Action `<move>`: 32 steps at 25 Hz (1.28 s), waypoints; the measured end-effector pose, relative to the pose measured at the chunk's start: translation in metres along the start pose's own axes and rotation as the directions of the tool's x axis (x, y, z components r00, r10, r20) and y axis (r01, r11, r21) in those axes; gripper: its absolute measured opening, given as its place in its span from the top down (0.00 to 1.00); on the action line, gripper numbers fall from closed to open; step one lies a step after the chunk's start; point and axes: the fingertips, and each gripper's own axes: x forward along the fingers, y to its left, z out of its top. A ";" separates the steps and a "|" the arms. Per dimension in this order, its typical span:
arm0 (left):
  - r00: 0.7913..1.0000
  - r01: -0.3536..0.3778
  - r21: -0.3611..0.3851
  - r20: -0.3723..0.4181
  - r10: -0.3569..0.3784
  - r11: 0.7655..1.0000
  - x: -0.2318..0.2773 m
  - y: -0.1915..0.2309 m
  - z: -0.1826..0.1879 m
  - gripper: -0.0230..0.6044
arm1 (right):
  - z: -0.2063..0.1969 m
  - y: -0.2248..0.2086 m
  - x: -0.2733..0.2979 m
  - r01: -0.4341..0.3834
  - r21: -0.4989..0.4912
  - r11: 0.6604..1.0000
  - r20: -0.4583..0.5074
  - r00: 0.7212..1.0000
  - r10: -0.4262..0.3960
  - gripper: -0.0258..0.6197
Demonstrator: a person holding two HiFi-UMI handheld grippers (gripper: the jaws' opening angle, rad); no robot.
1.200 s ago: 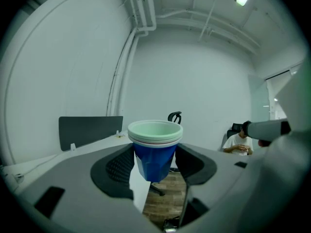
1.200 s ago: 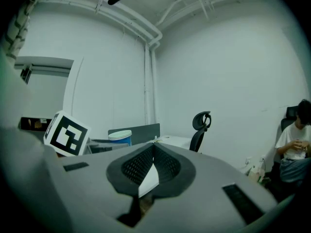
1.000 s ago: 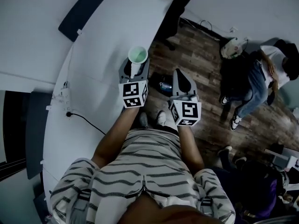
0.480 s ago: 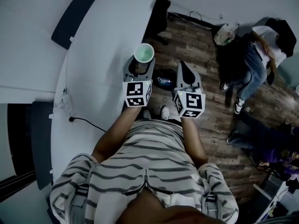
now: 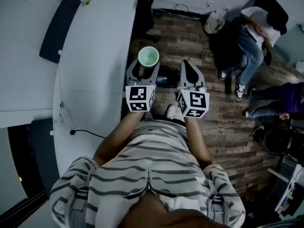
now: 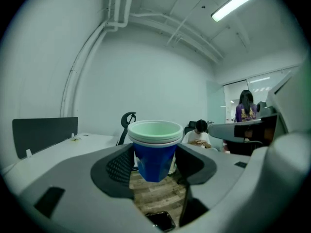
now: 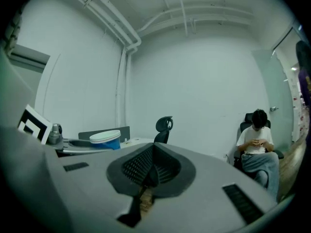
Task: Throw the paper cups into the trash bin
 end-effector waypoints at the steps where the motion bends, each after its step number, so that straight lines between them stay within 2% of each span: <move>1: 1.000 0.012 0.000 -0.006 -0.012 1.000 0.001 -0.004 -0.002 0.51 | -0.002 -0.003 -0.001 0.008 0.003 1.000 -0.005 1.000 -0.008 0.94; 7: 0.996 0.072 -0.017 -0.043 -0.073 0.997 0.013 -0.033 -0.014 0.51 | -0.011 -0.027 -0.008 0.049 0.011 0.999 -0.031 0.998 -0.049 0.94; 14: 0.990 0.097 -0.010 -0.106 -0.097 0.995 0.025 -0.052 -0.036 0.51 | -0.032 -0.045 -0.009 0.054 0.052 0.997 -0.070 0.996 -0.050 0.94; 22: 0.977 0.095 -0.019 -0.188 -0.097 0.995 0.052 -0.063 -0.068 0.51 | -0.071 -0.071 0.006 0.054 0.080 0.995 -0.154 0.987 -0.041 0.94; 32: 0.955 0.075 -0.089 -0.279 -0.097 0.993 0.074 -0.069 -0.115 0.51 | -0.117 -0.084 0.022 0.048 0.106 0.993 -0.249 0.968 -0.020 0.94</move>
